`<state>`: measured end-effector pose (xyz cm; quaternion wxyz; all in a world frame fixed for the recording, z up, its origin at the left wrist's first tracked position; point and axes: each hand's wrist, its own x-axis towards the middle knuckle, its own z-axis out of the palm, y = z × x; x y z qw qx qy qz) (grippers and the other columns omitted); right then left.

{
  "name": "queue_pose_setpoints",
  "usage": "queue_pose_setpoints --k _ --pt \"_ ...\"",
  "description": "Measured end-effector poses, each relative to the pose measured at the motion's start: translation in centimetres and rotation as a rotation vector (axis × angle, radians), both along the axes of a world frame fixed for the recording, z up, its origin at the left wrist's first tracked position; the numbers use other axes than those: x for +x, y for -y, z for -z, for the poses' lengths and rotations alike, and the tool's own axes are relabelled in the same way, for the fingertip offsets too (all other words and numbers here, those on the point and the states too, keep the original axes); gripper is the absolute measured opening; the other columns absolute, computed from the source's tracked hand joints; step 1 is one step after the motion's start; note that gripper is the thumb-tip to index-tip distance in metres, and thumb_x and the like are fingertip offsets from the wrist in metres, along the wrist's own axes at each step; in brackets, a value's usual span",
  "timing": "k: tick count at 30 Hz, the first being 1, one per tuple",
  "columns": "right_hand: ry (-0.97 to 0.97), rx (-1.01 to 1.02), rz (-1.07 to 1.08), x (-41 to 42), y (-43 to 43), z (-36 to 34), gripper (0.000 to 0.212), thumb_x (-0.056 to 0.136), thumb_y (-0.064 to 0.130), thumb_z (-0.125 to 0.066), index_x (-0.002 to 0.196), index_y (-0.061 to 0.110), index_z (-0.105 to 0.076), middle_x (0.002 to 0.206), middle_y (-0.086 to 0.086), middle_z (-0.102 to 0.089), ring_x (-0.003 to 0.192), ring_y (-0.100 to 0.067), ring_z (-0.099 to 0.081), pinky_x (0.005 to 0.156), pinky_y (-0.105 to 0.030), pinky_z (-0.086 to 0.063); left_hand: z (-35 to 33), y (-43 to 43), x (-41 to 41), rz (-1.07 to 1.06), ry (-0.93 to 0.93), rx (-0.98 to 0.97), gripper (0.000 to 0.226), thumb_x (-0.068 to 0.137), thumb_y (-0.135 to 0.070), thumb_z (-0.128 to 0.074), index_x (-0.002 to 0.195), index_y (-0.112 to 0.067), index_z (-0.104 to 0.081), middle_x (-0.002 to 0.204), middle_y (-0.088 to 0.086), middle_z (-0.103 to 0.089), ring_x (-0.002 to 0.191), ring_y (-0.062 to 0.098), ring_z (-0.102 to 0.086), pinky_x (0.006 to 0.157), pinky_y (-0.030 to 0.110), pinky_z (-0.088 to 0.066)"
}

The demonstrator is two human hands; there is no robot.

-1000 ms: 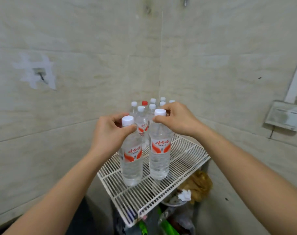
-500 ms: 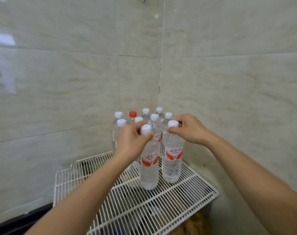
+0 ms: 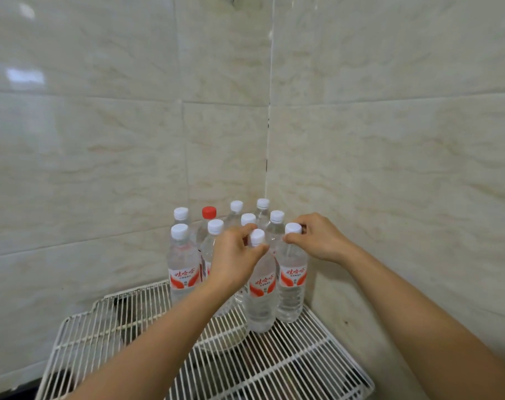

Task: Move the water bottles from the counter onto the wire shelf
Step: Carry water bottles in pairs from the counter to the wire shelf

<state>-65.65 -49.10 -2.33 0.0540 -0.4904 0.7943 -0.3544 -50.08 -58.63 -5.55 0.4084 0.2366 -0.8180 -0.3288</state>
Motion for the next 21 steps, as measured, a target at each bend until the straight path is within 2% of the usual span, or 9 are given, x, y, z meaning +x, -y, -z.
queue_pose_setpoints --k 5,12,16,19,21 --pt "0.016 0.015 -0.031 -1.0 0.5 0.6 0.035 0.081 0.022 -0.067 0.060 0.015 -0.040 0.059 0.003 -0.036 0.054 -0.013 -0.034 0.054 -0.030 -0.026 0.5 0.1 -1.3 0.006 -0.008 0.004 0.015 0.077 -0.018 -0.070 0.075 -0.005 -0.064 0.060 0.001 -0.045 0.055 0.009 -0.035 0.055 0.025 -0.033" --pt "0.006 0.043 -0.040 -1.8 0.9 0.6 0.028 0.081 0.023 -0.067 0.065 0.012 -0.046 0.064 -0.001 -0.041 0.058 -0.014 -0.037 0.056 -0.031 -0.029 0.5 0.1 -2.0 -0.033 0.022 -0.079 0.015 0.079 -0.022 -0.071 0.085 -0.010 -0.067 0.062 -0.002 -0.049 0.055 0.007 -0.038 0.053 0.020 -0.033" --pt "0.010 0.046 -0.033 -2.0 0.8 0.7 0.026 0.081 0.024 -0.067 0.066 0.013 -0.049 0.065 0.000 -0.044 0.059 -0.014 -0.040 0.057 -0.031 -0.031 0.7 -0.1 -2.1 -0.043 0.039 -0.128 0.018 0.080 -0.024 -0.071 0.092 -0.011 -0.067 0.071 0.001 -0.058 0.063 0.009 -0.045 0.056 0.019 -0.036" --pt "-0.013 0.067 -0.019 -2.1 0.6 0.8 0.024 0.082 0.028 -0.067 0.069 0.013 -0.054 0.067 -0.001 -0.050 0.061 -0.015 -0.045 0.059 -0.032 -0.035 1.0 -0.4 -1.8 -0.046 0.022 -0.162 0.026 0.083 -0.026 -0.069 0.108 -0.019 -0.065 0.078 -0.011 -0.055 0.069 0.003 -0.047 0.059 0.010 -0.033" --pt "-0.055 0.094 -0.014 -2.0 0.5 0.7 0.025 0.083 0.030 -0.066 0.073 0.010 -0.056 0.070 -0.002 -0.054 0.063 -0.016 -0.048 0.060 -0.033 -0.037 1.1 -0.7 -1.7 -0.046 0.016 -0.144 0.041 0.084 -0.027 -0.068 0.124 -0.021 -0.059 0.094 -0.009 -0.060 0.079 0.001 -0.047 0.065 0.008 -0.033"
